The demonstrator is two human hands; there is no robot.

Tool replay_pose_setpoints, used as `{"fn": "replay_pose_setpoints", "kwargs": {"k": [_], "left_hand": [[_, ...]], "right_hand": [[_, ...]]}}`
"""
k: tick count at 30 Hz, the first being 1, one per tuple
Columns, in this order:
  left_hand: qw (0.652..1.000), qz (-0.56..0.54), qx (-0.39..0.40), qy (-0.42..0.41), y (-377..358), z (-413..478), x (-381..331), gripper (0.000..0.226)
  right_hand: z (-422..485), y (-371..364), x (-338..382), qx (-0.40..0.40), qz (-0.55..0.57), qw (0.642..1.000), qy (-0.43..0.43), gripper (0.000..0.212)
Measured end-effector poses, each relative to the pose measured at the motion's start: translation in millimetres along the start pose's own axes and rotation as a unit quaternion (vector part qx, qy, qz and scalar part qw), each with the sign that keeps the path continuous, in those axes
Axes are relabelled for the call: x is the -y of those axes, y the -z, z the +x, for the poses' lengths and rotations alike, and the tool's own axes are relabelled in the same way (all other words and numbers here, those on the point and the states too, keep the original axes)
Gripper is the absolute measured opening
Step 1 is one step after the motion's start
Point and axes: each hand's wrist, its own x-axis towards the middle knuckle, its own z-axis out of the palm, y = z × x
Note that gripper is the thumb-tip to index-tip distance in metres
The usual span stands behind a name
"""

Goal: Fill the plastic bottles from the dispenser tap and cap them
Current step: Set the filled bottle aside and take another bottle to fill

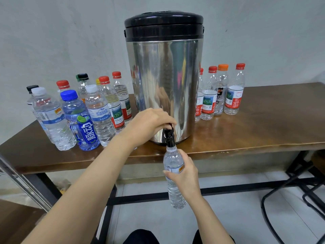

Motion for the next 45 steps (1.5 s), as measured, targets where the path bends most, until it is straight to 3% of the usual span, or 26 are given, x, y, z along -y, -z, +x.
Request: {"fn": "replay_pose_setpoints", "kwargs": {"k": [4,6,8,12,16,23,27,30,32,37,45], "left_hand": [[0.988,-0.088,-0.043,0.12,-7,-9,-5,0.032],[0.959,-0.15,-0.127,0.204,-12,-20,-1,0.029],[0.928,-0.141,-0.173,0.298,-19,-36,11,0.021],[0.889,-0.094,-0.027,0.447,-48,-78,45,0.026],[0.894,-0.11,0.068,0.429,-68,-101,51,0.038],[0.894,-0.056,0.083,0.436,-72,-102,46,0.028],[0.873,-0.153,-0.041,0.461,-49,-96,25,0.022],[0.811,-0.322,-0.158,0.463,-11,-83,-7,0.021],[0.788,-0.393,-0.188,0.435,15,-77,-30,0.019],[0.803,-0.427,-0.175,0.377,57,-69,-68,0.018],[0.839,-0.386,-0.169,0.344,83,-70,-71,0.017]], "right_hand": [[0,1,0,0.0,-0.003,1.0,0.001,0.08],[0,0,0,0.0,-0.006,1.0,0.0,0.08],[0,0,-1,0.0,-0.005,1.0,-0.004,0.081],[-3,-1,-1,0.004,-0.004,1.0,-0.01,0.081],[-10,-2,-3,0.011,-0.005,1.0,-0.014,0.079],[-25,-4,2,0.018,-0.008,1.0,0.002,0.077],[-35,-3,17,0.022,0.003,0.999,0.027,0.077],[-37,0,39,0.025,0.019,0.998,0.058,0.083],[-39,2,57,0.026,0.035,0.996,0.078,0.084],[-41,3,97,0.026,0.059,0.989,0.131,0.077],[-45,-2,123,0.04,0.054,0.983,0.17,0.077]]}}
